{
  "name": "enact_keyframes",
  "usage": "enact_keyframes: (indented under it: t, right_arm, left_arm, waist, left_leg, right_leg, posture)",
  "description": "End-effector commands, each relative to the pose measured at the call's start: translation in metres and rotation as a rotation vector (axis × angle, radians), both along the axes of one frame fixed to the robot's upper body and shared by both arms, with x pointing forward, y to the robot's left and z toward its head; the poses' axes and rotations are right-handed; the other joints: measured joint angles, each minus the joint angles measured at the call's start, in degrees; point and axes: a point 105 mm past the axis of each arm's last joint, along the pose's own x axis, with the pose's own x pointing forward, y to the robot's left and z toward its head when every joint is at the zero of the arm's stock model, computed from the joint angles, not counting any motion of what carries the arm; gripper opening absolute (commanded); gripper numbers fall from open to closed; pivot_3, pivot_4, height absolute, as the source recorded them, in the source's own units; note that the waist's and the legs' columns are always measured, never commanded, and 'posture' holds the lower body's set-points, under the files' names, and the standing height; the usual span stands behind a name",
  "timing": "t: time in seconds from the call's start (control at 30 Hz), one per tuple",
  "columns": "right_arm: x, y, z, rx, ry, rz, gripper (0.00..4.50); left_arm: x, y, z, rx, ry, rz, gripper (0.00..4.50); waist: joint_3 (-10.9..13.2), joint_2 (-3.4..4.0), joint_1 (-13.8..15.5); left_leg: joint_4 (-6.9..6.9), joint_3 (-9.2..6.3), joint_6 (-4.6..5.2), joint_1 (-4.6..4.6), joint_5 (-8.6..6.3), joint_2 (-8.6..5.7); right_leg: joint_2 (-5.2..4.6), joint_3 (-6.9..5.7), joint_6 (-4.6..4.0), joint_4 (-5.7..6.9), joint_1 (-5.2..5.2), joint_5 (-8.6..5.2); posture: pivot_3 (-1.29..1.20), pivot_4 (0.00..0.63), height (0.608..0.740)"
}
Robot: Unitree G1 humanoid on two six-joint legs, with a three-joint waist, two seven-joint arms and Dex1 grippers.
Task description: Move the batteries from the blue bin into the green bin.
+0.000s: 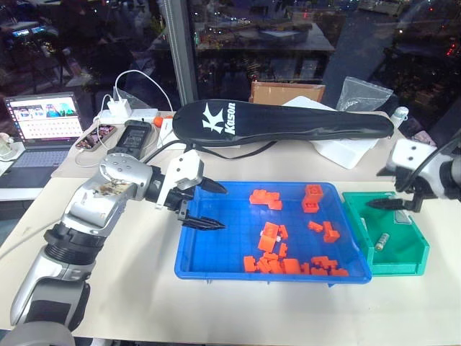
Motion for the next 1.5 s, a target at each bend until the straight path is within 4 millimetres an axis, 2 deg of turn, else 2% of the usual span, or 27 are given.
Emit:
enact_keyframes:
  t: [0.03, 0.13, 0.33, 0.53, 0.7, 0.77, 0.9, 1.03, 1.23, 1.5]
  right_arm:
    - [-0.018, 0.056, -0.033, 0.062, 0.109, 0.178, 4.45]
    - [-0.027, 0.08, -0.05, 0.105, 0.156, 0.229, 4.45]
    - [-0.032, 0.108, -0.068, 0.131, 0.191, 0.279, 4.45]
    - [-0.028, 0.109, -0.076, 0.051, 0.18, 0.314, 4.45]
    - [-0.01, 0.098, -0.052, -0.004, 0.104, 0.344, 4.45]
    - [-0.009, 0.099, -0.053, -0.053, 0.1, 0.398, 4.45]
    - [-0.012, 0.12, -0.061, -0.18, 0.09, 0.64, 4.45]
    - [-0.014, 0.112, -0.068, -0.319, 0.094, 0.811, 4.45]
    - [-0.008, 0.115, -0.062, -0.355, 0.043, 0.96, 4.45]
    - [-0.007, 0.128, -0.078, -0.381, 0.015, 1.084, 4.45]
  left_arm:
    - [-0.001, 0.0, 0.009, -0.005, -0.042, -0.013, 4.5]
    - [-0.001, 0.0, 0.009, -0.001, -0.045, -0.011, 4.5]
    - [-0.002, 0.004, 0.009, 0.002, -0.038, 0.005, 4.5]
    - [-0.003, 0.005, 0.009, 0.003, -0.039, 0.01, 4.5]
    - [-0.004, 0.005, 0.009, 0.001, -0.04, 0.01, 4.5]
    - [-0.003, 0.005, 0.008, -0.001, -0.039, 0.011, 4.5]
    - [-0.001, 0.001, 0.009, -0.001, -0.041, 0.0, 4.5]
    - [0.001, 0.003, 0.014, -0.001, -0.056, 0.01, 4.5]
    - [-0.004, 0.006, 0.012, 0.004, -0.049, 0.026, 4.5]
    - [-0.017, 0.012, 0.013, 0.002, 0.006, 0.018, 4.5]
  waist:
    - [0.0, 0.0, 0.23]
    - [0.01, 0.01, 1.2]
    - [0.01, -0.01, 1.98]
    - [0.02, -0.01, 1.97]
    - [0.02, -0.02, 1.94]
    - [0.02, -0.02, 1.92]
    - [0.02, -0.03, 1.63]
    - [0.03, -0.03, 1.6]
    - [0.04, -0.04, 1.82]
    - [0.04, -0.04, 1.49]
  left_leg:
    - [-0.01, -0.02, 0.0, -0.02, 0.0, -0.01]
    - [0.13, -0.02, 0.0, -0.2, 0.0, -0.05]
    - [0.22, -0.02, 0.0, -0.19, 0.0, -0.05]
    - [0.22, -0.03, 0.0, -0.2, 0.0, -0.05]
    - [0.22, -0.02, 0.0, -0.2, 0.0, -0.05]
    - [0.22, -0.02, 0.0, -0.18, 0.0, -0.04]
    - [0.17, -0.02, 0.0, -0.15, 0.0, -0.04]
    - [0.17, -0.02, 0.0, -0.18, 0.0, -0.04]
    - [0.19, -0.02, 0.0, -0.13, 0.0, -0.04]
    - [0.16, -0.02, 0.0, -0.09, 0.0, -0.03]
  right_leg:
    - [0.0, -0.01, 0.0, 0.03, -0.02, 0.0]
    - [-0.03, -0.02, 0.0, 0.01, -0.08, 0.0]
    - [-0.02, -0.03, 0.01, 0.02, -0.07, 0.0]
    - [-0.02, -0.02, 0.02, 0.02, -0.09, 0.0]
    - [-0.02, -0.02, 0.02, 0.01, -0.09, 0.0]
    - [-0.02, -0.03, 0.02, 0.02, -0.08, 0.0]
    - [-0.02, -0.03, 0.01, 0.01, -0.08, 0.0]
    - [-0.02, -0.02, 0.01, 0.02, -0.1, 0.0]
    - [-0.02, -0.03, -0.09, 0.02, -0.05, 0.06]
    - [-0.02, -0.03, -0.18, 0.07, -0.05, 0.11]
  posture:
    - [0.0, 0.15, 0.731]
    - [0.0, 0.15, 0.731]
    - [0.0, 0.15, 0.731]
    - [0.0, 0.15, 0.731]
    - [0.0, 0.15, 0.731]
    - [0.0, 0.15, 0.731]
    - [0.0, 0.15, 0.731]
    - [0.0, 0.15, 0.731]
    - [0.0, 0.15, 0.731]
    - [0.0, 0.15, 0.731]
